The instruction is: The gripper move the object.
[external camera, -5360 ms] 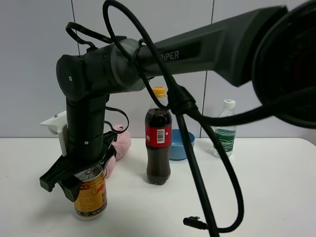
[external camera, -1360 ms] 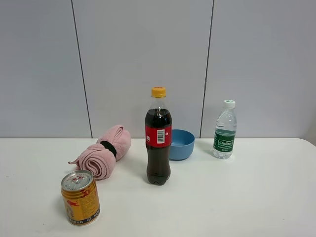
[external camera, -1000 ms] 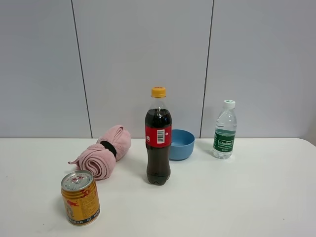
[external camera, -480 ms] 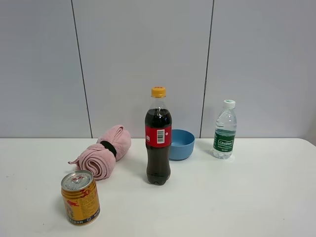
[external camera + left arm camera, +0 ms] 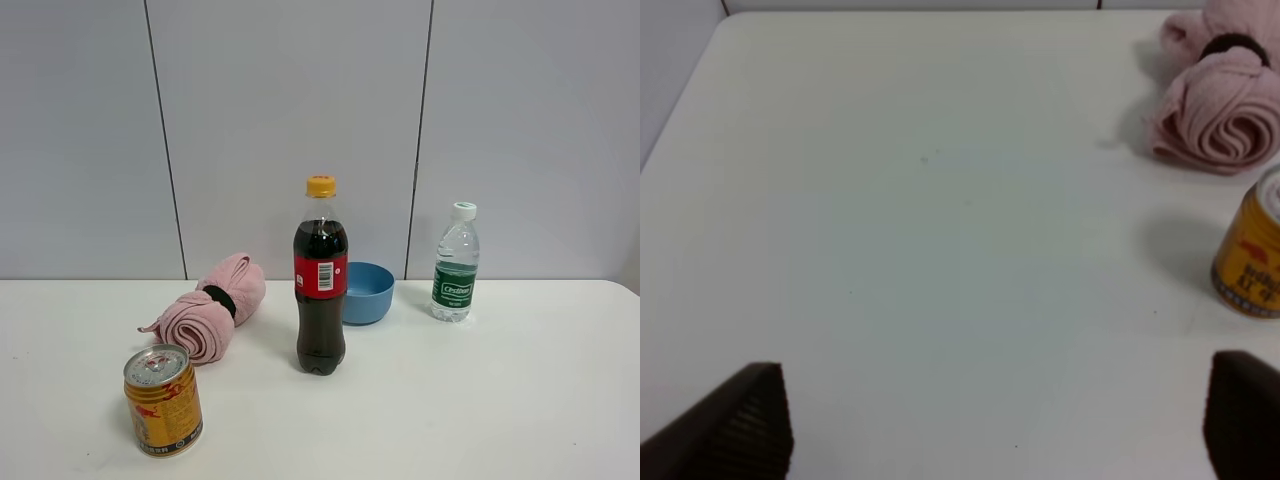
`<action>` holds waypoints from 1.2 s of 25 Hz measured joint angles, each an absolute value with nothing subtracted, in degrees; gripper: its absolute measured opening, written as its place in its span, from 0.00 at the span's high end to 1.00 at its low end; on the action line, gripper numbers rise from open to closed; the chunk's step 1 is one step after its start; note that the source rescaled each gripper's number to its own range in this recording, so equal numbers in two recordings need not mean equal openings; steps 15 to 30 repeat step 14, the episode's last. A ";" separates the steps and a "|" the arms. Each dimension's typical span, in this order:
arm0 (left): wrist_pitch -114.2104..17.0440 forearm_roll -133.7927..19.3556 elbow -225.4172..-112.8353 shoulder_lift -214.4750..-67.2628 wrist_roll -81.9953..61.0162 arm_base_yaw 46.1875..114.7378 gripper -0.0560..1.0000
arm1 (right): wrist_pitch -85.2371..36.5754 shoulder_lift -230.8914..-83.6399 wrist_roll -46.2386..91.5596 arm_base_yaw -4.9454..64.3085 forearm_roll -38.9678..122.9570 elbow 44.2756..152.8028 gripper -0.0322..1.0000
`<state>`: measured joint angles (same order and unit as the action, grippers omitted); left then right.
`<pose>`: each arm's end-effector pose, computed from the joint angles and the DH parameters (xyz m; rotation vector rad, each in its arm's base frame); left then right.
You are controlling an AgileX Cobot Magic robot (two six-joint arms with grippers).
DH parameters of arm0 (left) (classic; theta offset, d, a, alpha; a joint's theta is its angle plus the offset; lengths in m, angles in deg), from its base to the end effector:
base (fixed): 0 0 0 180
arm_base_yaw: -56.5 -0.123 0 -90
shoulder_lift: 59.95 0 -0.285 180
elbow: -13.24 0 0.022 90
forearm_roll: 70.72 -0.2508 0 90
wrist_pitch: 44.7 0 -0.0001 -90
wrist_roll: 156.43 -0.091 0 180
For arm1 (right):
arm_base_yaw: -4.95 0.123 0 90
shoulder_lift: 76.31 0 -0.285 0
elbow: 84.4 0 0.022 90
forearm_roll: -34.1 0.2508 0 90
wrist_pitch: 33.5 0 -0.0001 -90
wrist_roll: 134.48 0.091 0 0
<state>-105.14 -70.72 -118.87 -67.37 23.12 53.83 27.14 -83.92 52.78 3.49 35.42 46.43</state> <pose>-0.0070 -0.0003 0.2810 -0.0391 2.0200 0.0345 -0.0040 0.0019 0.2746 0.1549 2.0445 0.0906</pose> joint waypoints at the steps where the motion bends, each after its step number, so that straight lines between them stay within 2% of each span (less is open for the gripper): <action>1: -105.14 -70.72 -118.87 -67.37 23.12 53.83 0.00 | 27.14 -83.92 52.78 3.49 35.42 46.43 0.14; 30: -105.14 -70.72 -118.87 -67.37 23.12 53.83 0.00 | 27.14 -83.92 52.78 3.49 35.42 46.43 0.14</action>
